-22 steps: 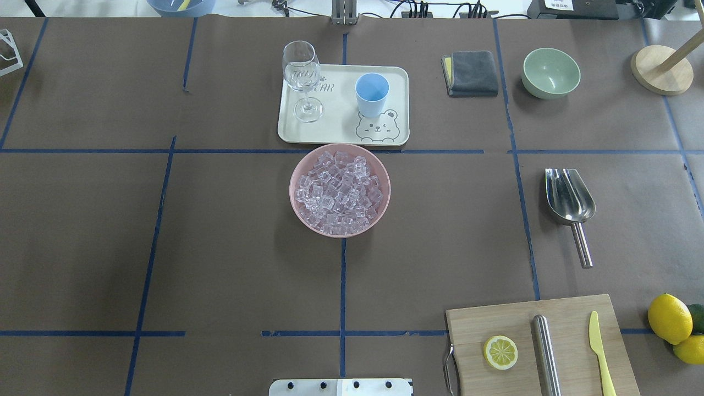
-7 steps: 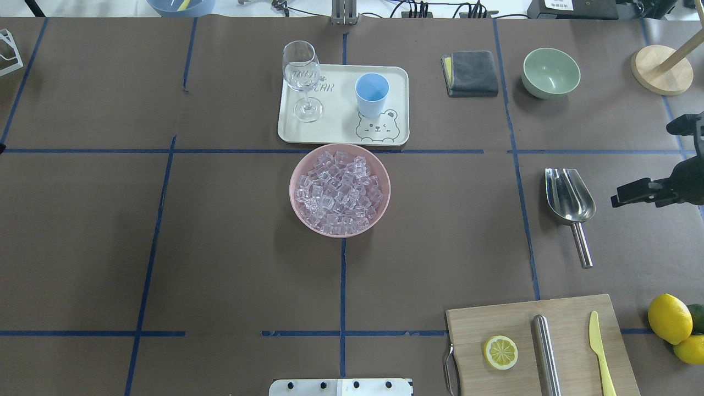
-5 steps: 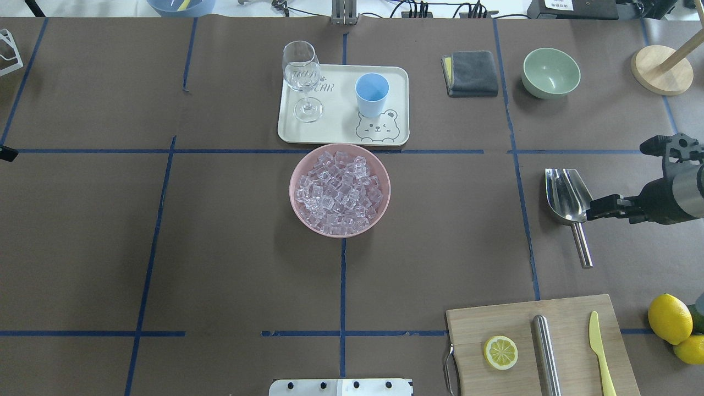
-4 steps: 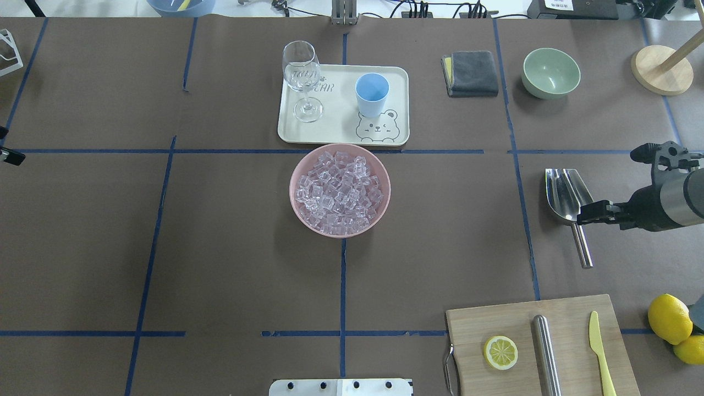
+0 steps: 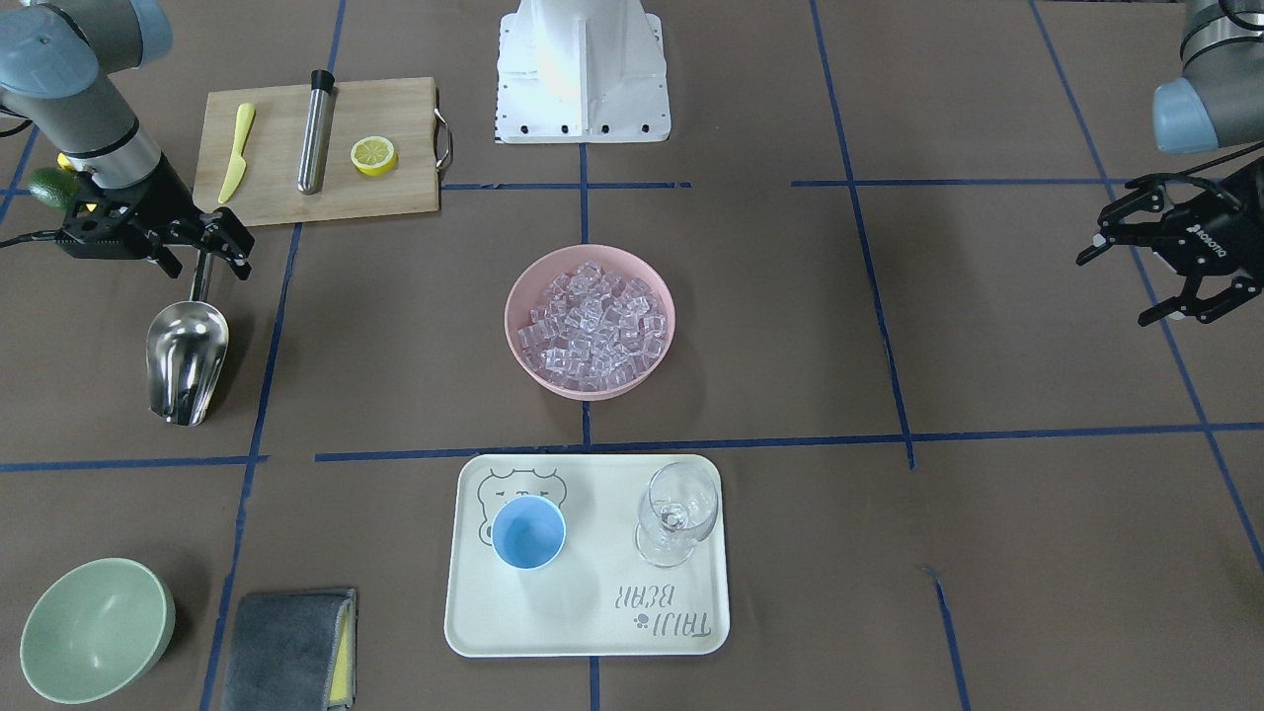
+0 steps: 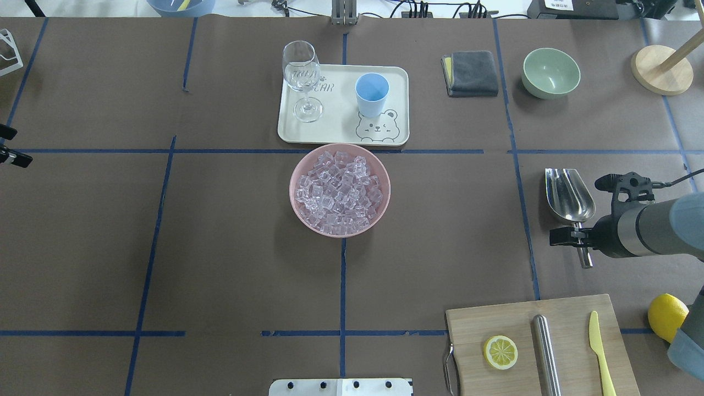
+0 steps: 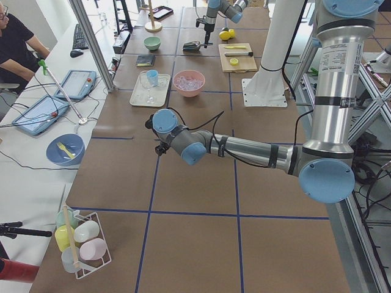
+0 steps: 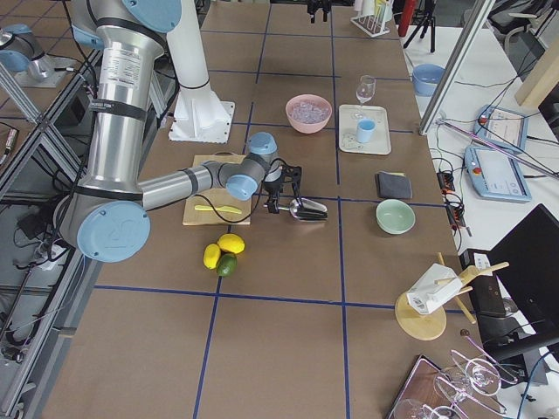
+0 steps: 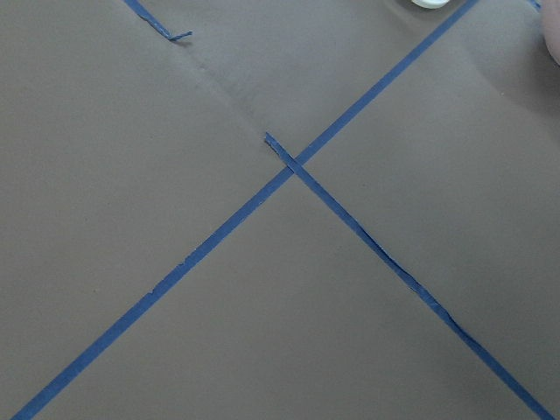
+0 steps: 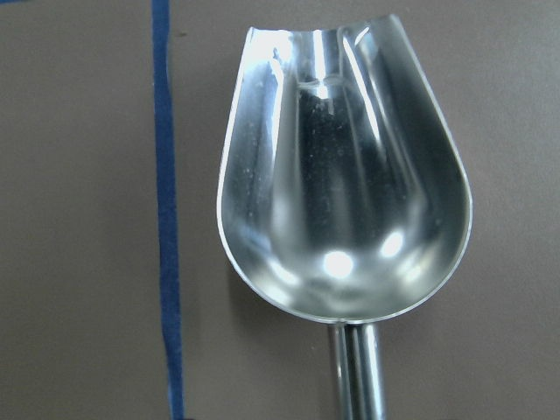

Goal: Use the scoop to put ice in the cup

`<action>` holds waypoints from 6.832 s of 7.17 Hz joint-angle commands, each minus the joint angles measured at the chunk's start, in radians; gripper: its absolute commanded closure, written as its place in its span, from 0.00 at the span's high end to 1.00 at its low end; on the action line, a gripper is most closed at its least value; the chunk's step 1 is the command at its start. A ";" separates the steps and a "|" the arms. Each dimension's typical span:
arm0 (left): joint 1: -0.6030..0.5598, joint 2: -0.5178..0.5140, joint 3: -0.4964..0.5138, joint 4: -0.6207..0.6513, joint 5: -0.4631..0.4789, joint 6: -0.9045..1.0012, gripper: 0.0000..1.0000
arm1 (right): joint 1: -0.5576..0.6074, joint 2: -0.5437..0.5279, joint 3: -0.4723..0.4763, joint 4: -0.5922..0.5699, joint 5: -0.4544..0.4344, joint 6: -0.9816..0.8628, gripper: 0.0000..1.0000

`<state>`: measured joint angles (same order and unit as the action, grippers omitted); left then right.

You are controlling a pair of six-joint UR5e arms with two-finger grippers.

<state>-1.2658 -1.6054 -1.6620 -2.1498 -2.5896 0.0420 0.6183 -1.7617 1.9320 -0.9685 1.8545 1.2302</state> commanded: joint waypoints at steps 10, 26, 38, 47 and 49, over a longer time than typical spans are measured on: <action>0.402 -0.309 0.185 -0.333 0.163 0.001 1.00 | -0.023 -0.039 0.103 -0.007 -0.014 -0.107 0.00; 0.657 -0.472 0.292 -0.522 0.545 -0.103 1.00 | -0.043 0.860 0.185 -1.262 0.075 -1.034 0.00; 0.660 -0.469 0.294 -0.548 0.545 -0.103 1.00 | -0.072 1.269 -0.389 -1.630 -0.100 -1.371 0.00; 0.660 -0.470 0.292 -0.550 0.545 -0.105 1.00 | -0.133 1.107 -0.281 -1.475 -0.089 -1.361 0.00; 0.661 -0.470 0.292 -0.550 0.545 -0.105 1.00 | -0.134 1.119 -0.288 -1.481 -0.069 -1.348 0.00</action>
<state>-0.6048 -2.0755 -1.3698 -2.6998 -2.0448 -0.0629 0.4857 -0.6495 1.6485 -2.4456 1.7714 -0.1247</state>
